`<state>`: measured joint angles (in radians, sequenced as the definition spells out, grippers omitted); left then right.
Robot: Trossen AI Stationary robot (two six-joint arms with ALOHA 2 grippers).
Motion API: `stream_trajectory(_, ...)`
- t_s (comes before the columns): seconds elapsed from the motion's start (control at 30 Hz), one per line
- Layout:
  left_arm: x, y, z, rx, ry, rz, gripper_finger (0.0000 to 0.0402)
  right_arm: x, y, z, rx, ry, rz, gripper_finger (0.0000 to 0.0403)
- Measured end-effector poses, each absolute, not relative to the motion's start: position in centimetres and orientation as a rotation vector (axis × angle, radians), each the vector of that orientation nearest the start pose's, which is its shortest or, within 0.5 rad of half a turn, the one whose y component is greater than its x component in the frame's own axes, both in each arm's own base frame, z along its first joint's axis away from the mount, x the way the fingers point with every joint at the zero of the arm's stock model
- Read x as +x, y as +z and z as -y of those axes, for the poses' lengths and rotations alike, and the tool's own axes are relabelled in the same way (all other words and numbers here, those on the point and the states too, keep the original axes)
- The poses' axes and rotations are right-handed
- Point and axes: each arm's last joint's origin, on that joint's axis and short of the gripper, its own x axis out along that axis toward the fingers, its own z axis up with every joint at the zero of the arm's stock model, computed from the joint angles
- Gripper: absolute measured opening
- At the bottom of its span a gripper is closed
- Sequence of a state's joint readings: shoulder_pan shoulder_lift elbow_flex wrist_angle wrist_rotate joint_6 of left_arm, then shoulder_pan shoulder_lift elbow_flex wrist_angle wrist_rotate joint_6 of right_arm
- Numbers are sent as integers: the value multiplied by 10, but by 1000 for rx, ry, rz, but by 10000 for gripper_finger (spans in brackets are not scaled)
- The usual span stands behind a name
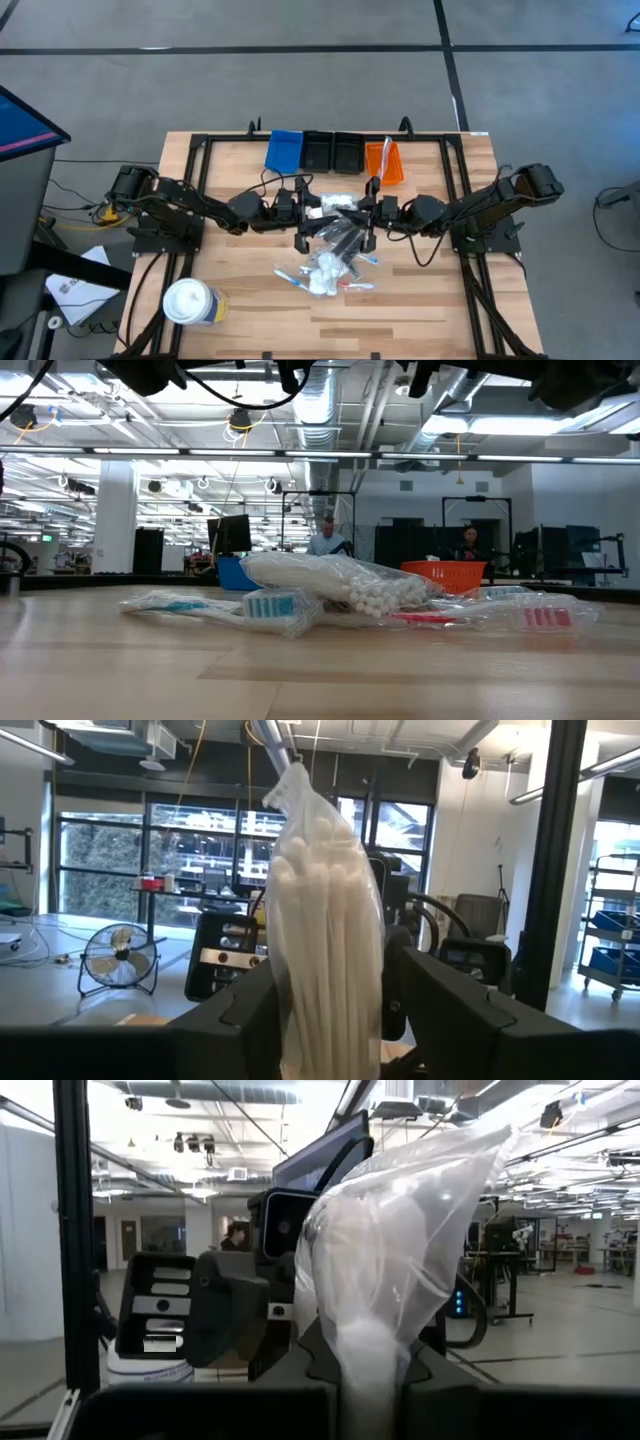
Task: Pick & Place Travel size toiletries
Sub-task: Put the white vanity pack into the right black bin
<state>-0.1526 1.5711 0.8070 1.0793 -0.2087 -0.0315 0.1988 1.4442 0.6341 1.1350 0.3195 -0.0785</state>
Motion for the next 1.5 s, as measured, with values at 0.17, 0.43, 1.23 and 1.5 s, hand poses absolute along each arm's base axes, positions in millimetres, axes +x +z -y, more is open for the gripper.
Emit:
stream_trajectory(0.17,327,271,44,-86,44,309,176,284,260,-53,1,-120,309,27)
stream_trajectory(0.43,327,271,45,-96,43,308,134,283,261,-52,0,-123,312,19)
stream_trajectory(1.23,325,272,51,-108,-23,298,35,283,261,-55,-23,-111,313,182)
stream_trajectory(1.5,325,272,51,-108,-16,299,30,284,260,-54,5,-103,301,116)
